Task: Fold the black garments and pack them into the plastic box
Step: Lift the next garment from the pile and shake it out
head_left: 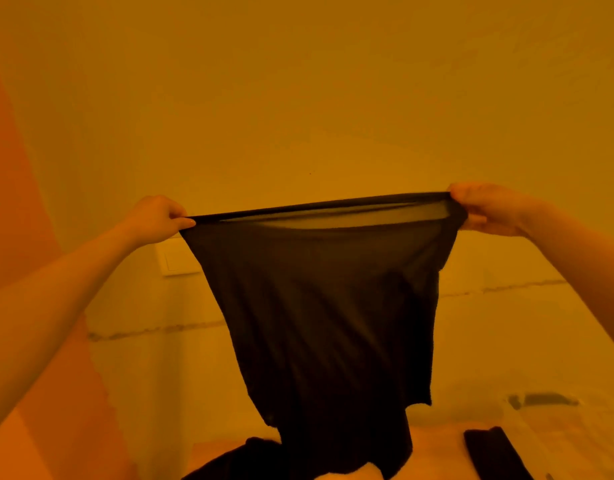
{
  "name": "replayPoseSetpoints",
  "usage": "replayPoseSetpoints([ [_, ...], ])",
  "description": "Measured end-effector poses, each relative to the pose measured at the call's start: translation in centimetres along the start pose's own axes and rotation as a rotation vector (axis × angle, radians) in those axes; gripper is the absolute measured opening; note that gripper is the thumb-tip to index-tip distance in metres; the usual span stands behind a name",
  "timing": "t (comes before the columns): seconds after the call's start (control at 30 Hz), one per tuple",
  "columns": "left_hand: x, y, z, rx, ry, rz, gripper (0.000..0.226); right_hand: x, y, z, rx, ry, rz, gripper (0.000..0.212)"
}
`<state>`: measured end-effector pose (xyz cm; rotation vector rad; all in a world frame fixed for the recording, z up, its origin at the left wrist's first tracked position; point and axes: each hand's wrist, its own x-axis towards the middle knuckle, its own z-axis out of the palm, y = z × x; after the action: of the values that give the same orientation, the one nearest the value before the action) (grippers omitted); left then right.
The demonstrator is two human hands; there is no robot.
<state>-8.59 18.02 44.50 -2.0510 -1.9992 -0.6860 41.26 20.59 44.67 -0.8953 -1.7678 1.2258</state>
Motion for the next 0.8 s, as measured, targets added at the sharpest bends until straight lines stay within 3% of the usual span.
replayPoseSetpoints([
  [0.1,0.1,-0.5,0.2,-0.06,0.021,0.002,0.033,-0.1,0.2,-0.6,-0.323,0.024,0.09,0.021],
  [0.27,0.2,0.2,0.4,-0.16,0.024,0.065,0.003,0.5,-0.1,-1.1,-0.841,0.136,0.085,0.005],
  [0.37,0.1,1.3,0.2,-0.135,-0.114,0.109,0.026,1.0,-0.3,-0.9,-1.028,0.147,0.117,0.015],
  [0.47,0.3,1.8,0.2,0.076,-0.211,0.132,0.02,1.7,-0.3,-0.3,-1.207,0.164,0.222,0.008],
  [0.53,0.4,2.1,0.4,0.102,-0.2,0.116,0.022,1.9,-0.5,0.2,-1.253,0.187,0.242,0.016],
  [0.63,0.7,2.3,0.7,0.033,-0.099,0.052,0.021,2.3,-0.6,0.1,-1.101,0.277,0.226,0.018],
  [0.8,1.0,2.3,0.4,-0.2,0.049,-0.072,0.02,2.2,-1.2,0.0,-1.093,0.375,0.155,0.009],
])
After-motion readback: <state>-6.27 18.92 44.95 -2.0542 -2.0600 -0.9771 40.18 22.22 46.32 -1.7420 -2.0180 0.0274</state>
